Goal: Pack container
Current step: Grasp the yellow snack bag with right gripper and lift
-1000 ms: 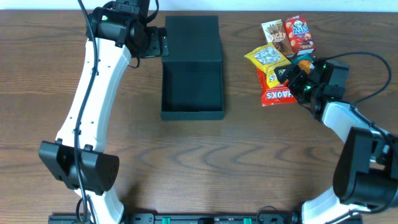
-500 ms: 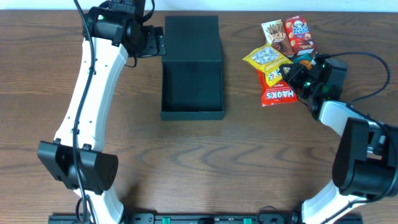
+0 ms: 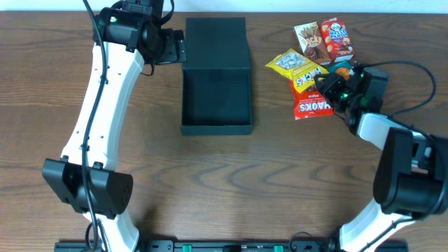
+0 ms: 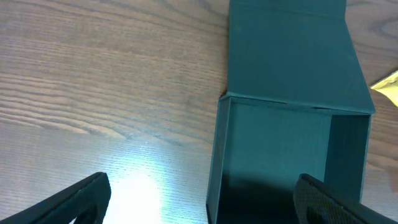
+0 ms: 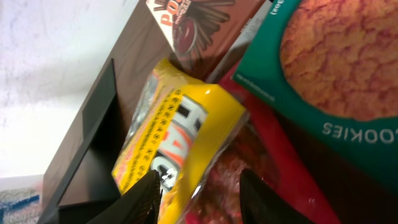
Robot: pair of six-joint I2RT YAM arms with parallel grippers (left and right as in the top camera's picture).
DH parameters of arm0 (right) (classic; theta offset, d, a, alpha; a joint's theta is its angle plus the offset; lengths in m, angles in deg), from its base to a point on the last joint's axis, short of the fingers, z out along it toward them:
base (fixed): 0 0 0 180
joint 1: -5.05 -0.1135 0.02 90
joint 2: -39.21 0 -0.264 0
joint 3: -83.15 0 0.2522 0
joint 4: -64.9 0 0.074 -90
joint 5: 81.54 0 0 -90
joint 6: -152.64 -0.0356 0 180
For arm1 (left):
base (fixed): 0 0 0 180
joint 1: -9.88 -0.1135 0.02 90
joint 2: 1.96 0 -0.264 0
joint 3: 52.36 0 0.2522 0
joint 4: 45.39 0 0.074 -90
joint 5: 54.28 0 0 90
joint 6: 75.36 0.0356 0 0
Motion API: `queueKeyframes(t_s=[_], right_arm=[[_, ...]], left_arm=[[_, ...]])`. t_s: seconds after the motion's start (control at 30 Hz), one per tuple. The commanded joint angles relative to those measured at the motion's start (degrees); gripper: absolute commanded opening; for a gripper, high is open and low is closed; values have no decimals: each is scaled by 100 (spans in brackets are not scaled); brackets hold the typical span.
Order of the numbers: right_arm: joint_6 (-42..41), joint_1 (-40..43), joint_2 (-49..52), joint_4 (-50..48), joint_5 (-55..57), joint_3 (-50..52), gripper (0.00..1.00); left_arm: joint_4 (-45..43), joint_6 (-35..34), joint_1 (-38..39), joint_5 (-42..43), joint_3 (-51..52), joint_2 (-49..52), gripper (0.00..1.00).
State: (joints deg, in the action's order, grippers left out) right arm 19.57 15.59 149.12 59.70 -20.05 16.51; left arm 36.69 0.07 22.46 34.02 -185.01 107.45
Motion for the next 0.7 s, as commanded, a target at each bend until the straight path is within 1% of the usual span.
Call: queueKeyframes(t_s=[0.0, 0.13, 0.23, 0.27, 0.3, 0.33, 0.43, 0.67], right_arm=[[-170, 13, 162, -199, -37, -85, 41], [-387, -59, 439, -341, -144, -321, 40], [-380, -136, 678, -337, -446, -680, 33], [-382, -162, 741, -332, -516, -791, 27], [-385, -186, 800, -306, -564, -901, 18], [-387, -210, 852, -238, -634, -1051, 2], [-382, -238, 870, 31, -713, -1311, 2], [-22, -271, 859, 721, -2009, -2374, 2]], left_arm=[[-4, 83, -24, -20, -11, 44, 95], [-2, 81, -24, -20, -11, 44, 95], [0, 81, -24, -20, -11, 44, 95], [0, 81, -24, -20, -11, 44, 95], [0, 81, -24, -20, -11, 44, 95], [0, 81, -24, -20, -11, 44, 95], [13, 83, -24, -24, -11, 44, 95], [28, 83, -164, -39, -11, 44, 96]])
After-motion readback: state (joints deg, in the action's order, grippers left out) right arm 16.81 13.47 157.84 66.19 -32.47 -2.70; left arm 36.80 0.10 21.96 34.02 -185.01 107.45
